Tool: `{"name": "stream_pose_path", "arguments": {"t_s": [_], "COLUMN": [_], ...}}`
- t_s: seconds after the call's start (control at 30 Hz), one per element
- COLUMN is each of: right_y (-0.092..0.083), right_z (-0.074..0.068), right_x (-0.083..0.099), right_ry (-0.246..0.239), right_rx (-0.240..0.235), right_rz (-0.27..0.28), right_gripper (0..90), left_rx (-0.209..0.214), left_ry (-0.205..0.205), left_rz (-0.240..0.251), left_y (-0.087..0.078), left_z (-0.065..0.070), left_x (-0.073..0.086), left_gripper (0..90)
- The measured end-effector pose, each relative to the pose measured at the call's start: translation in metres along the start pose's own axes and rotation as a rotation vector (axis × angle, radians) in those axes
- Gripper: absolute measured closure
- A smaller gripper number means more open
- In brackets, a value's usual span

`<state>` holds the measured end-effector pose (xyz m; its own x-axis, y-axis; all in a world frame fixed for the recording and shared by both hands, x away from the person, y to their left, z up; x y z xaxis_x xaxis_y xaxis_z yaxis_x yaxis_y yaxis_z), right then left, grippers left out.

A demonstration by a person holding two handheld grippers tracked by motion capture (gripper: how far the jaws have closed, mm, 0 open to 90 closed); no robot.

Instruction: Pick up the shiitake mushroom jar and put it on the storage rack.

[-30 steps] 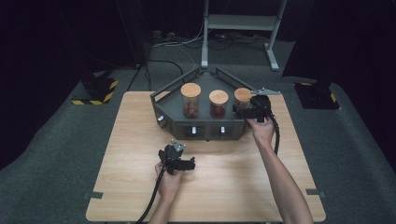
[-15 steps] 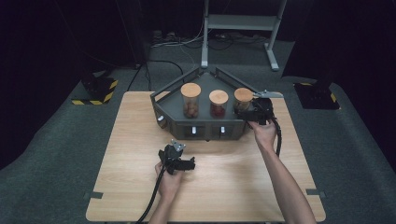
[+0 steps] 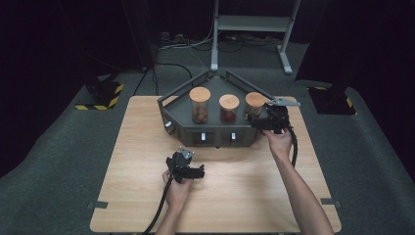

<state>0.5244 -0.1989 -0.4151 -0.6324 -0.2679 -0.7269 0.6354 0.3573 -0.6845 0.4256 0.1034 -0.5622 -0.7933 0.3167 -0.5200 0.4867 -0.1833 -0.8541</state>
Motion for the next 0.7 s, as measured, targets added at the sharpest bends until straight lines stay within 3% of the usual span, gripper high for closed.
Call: {"name": "stream_pose_path", "arguments": {"t_s": [0.7], "right_y": [-0.012], "right_z": [0.0], "right_x": [0.009], "right_ry": [-0.013], "right_rx": [-0.006], "right_rz": [0.004], "right_gripper": [8.2], "left_rx": [0.0], "left_ry": [0.0], "left_rz": [0.0], "left_y": [0.0], "left_z": [0.0], "left_x": [0.0], "left_gripper": [2.2]}}
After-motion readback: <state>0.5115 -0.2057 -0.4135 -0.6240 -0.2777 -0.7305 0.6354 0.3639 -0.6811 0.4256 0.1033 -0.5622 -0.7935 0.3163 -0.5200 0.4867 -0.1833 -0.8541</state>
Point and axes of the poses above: each handheld gripper's, and its own axes: y roughly forward along the jaws, x roughly out of its underside, z roughly to its right, the point moved 2 cm from there along y, roughly forward along the jaws, and after that the axes turned 15 degrees about -z, right-handed, at the moved point
